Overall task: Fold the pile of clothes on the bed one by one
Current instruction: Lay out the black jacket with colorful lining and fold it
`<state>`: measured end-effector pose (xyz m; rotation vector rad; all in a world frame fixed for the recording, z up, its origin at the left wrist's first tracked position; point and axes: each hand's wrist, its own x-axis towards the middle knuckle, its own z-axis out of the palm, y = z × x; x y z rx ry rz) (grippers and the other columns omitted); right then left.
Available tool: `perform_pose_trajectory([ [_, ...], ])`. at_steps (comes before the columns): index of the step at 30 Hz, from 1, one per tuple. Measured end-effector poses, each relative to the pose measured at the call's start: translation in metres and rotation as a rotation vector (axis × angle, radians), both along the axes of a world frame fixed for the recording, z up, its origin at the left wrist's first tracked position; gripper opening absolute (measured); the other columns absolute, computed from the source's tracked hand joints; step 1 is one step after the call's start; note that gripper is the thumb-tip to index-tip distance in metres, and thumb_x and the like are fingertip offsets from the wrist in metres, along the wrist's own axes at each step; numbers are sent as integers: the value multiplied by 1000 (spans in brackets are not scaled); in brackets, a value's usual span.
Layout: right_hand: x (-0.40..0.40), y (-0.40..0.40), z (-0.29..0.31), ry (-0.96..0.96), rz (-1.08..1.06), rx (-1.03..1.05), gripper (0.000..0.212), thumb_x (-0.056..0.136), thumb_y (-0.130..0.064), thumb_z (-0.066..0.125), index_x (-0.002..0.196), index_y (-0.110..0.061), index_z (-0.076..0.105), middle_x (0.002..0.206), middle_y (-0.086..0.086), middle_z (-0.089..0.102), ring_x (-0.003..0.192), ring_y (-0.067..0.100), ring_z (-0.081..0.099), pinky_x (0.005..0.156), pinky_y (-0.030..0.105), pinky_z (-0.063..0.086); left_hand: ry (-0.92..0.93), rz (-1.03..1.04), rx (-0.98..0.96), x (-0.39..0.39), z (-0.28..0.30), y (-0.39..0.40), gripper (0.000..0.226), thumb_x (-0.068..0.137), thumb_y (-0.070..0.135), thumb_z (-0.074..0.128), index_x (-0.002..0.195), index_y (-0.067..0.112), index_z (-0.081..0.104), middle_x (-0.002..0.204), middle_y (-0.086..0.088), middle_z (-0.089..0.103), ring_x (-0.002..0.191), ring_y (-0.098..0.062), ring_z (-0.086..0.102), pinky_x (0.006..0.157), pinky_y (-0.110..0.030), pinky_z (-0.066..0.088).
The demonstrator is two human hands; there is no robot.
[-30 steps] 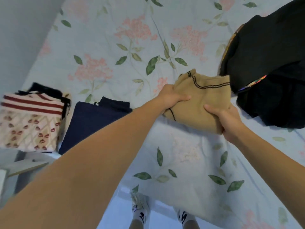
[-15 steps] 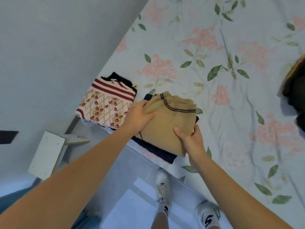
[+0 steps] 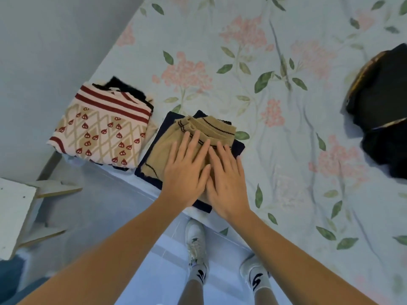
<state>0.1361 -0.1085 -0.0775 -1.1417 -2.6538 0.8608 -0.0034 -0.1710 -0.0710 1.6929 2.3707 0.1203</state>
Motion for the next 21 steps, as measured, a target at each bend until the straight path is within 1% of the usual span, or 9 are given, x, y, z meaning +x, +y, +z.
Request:
perform_pose_trajectory([
  [4, 57, 36, 26, -3, -200, -78, 63, 109, -33, 41, 167, -23, 17, 175, -7, 4, 160, 7, -6, 132, 45, 4, -100, -114, 58, 34, 27, 45, 62, 109, 46, 24, 165, 20, 19, 174, -4, 8, 161, -24, 2, 128, -51, 16],
  [7, 117, 79, 43, -1, -324, -65, 65, 108, -39, 37, 166, -27, 13, 175, -8, 4, 160, 5, -5, 132, 43, 5, -139, -188, 84, 70, 41, 97, 63, 109, 47, 27, 165, 21, 18, 174, -2, 10, 161, -23, 3, 128, -51, 17],
  [9, 156, 111, 55, 7, -409, -34, 65, 106, -42, 34, 166, -27, 14, 175, -8, 7, 160, 6, -2, 131, 42, 7, -175, -230, 91, 98, 47, 134, 64, 108, 49, 28, 166, 24, 16, 173, -1, 12, 161, -22, 5, 128, -51, 17],
  [12, 213, 161, 67, -1, -507, 6, 66, 103, -43, 33, 165, -21, 23, 174, -4, 15, 161, 12, 6, 130, 45, 14, -201, -282, 98, 142, 49, 185, 64, 108, 49, 26, 166, 25, 14, 173, 1, 12, 161, -21, 5, 129, -48, 15],
  [14, 247, 194, 73, -15, -547, 38, 67, 102, -37, 40, 164, -17, 26, 173, 0, 18, 161, 18, 10, 129, 48, 18, -199, -306, 87, 172, 48, 217, 65, 107, 52, 24, 166, 27, 12, 173, 2, 11, 160, -21, 7, 129, -46, 14],
  [17, 293, 240, 72, -35, -574, 80, 70, 100, -28, 50, 164, -13, 27, 173, 2, 19, 161, 21, 10, 128, 51, 20, -250, -296, 66, 214, 45, 263, 66, 107, 55, 23, 166, 30, 9, 173, 4, 9, 160, -20, 5, 129, -41, 10],
  [19, 319, 270, 64, -83, -580, 108, 72, 99, -26, 57, 163, -13, 27, 173, 4, 20, 161, 24, 11, 127, 52, 23, -301, -280, 45, 241, 42, 295, 67, 108, 55, 30, 166, 32, 8, 174, 3, 7, 160, -20, 5, 129, -41, 13],
  [21, 340, 301, 54, -134, -567, 138, 75, 98, -23, 62, 163, -11, 26, 172, 7, 21, 161, 28, 13, 125, 53, 26, -354, -267, 32, 262, 39, 326, 73, 106, 53, 42, 166, 33, 7, 174, 0, 8, 160, -23, 8, 126, -45, 23],
])
